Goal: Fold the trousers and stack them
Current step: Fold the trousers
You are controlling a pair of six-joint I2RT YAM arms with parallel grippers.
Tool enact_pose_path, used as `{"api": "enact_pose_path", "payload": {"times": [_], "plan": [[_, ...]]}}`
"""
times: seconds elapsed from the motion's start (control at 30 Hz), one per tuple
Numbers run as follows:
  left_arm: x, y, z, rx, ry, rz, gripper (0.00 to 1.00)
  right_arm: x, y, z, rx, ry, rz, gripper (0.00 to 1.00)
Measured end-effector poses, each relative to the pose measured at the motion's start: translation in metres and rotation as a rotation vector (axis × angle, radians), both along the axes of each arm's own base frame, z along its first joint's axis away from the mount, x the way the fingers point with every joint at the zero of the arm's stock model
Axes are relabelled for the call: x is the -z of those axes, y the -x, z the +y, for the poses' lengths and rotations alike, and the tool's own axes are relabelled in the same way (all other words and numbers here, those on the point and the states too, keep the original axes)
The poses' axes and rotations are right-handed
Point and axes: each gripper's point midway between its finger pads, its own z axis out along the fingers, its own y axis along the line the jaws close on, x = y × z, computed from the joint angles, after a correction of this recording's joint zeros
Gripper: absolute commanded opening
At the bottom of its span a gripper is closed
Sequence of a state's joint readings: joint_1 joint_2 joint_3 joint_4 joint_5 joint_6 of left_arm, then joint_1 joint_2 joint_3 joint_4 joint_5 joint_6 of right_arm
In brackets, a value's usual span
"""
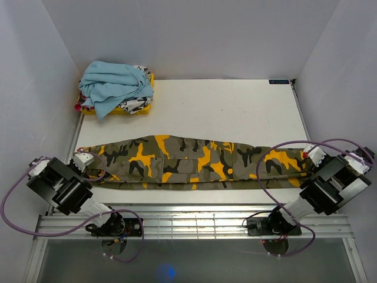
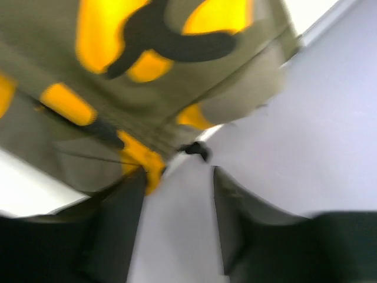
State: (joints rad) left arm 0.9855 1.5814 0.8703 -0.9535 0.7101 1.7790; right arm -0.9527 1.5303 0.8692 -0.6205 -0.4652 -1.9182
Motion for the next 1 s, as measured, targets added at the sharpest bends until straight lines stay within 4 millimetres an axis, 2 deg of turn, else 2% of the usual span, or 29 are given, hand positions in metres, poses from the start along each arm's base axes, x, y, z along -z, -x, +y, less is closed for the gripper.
{"api": "enact_pose_path", "payload": {"times": [0.03,0.07,0.1,0.17,0.23,0.33,0.47,0.57,0.6,0.63,0.67,0.77,0.9,0.97,1.0], "plan": [[-0.001,-0.001,-0.001,0.005,-0.008,0.002,0.00,-0.004,-0.007,-0.001,-0.011,0.019,0.001,0.65],[-0.003,-0.002,-0.001,0.009,-0.016,0.002,0.00,-0.010,-0.014,-0.004,-0.014,0.038,0.000,0.91],[-0.004,-0.002,-0.002,0.012,-0.022,0.003,0.00,-0.015,-0.020,-0.005,-0.014,0.053,-0.003,0.94],[-0.007,-0.004,-0.003,0.015,-0.031,0.003,0.00,-0.025,-0.031,-0.005,-0.042,0.094,-0.014,0.92],[-0.009,-0.004,-0.004,0.013,-0.035,0.004,0.00,-0.032,-0.031,-0.003,-0.050,0.114,-0.014,0.93],[-0.010,-0.003,-0.004,0.009,-0.032,0.007,0.00,-0.041,-0.023,0.004,-0.068,0.119,0.005,0.99],[-0.012,-0.002,-0.006,-0.003,-0.016,0.022,0.02,-0.061,-0.018,0.010,-0.109,0.100,0.036,0.93],[-0.027,-0.006,0.000,-0.007,0.011,0.040,0.22,-0.077,-0.017,0.011,-0.126,0.112,0.036,0.93],[-0.034,-0.009,0.001,-0.010,0.024,0.042,0.27,-0.079,-0.015,0.012,-0.129,0.117,0.036,0.90],[-0.041,-0.013,0.004,-0.012,0.035,0.036,0.38,-0.080,-0.012,0.014,-0.132,0.119,0.044,0.81],[-0.048,-0.015,0.006,-0.008,0.039,0.030,0.41,-0.081,-0.009,0.016,-0.134,0.118,0.053,0.79],[-0.078,-0.029,0.011,-0.013,0.054,-0.022,0.53,-0.075,-0.001,0.017,-0.133,0.115,0.092,0.70],[-0.114,-0.047,0.016,-0.017,0.045,-0.124,0.61,-0.055,0.009,0.023,-0.137,0.088,0.144,0.64],[-0.123,-0.049,0.012,-0.010,0.036,-0.149,0.63,-0.047,0.011,0.025,-0.141,0.070,0.160,0.63],[-0.126,-0.048,0.010,-0.006,0.038,-0.149,0.68,-0.044,0.011,0.027,-0.146,0.066,0.165,0.63]]}}
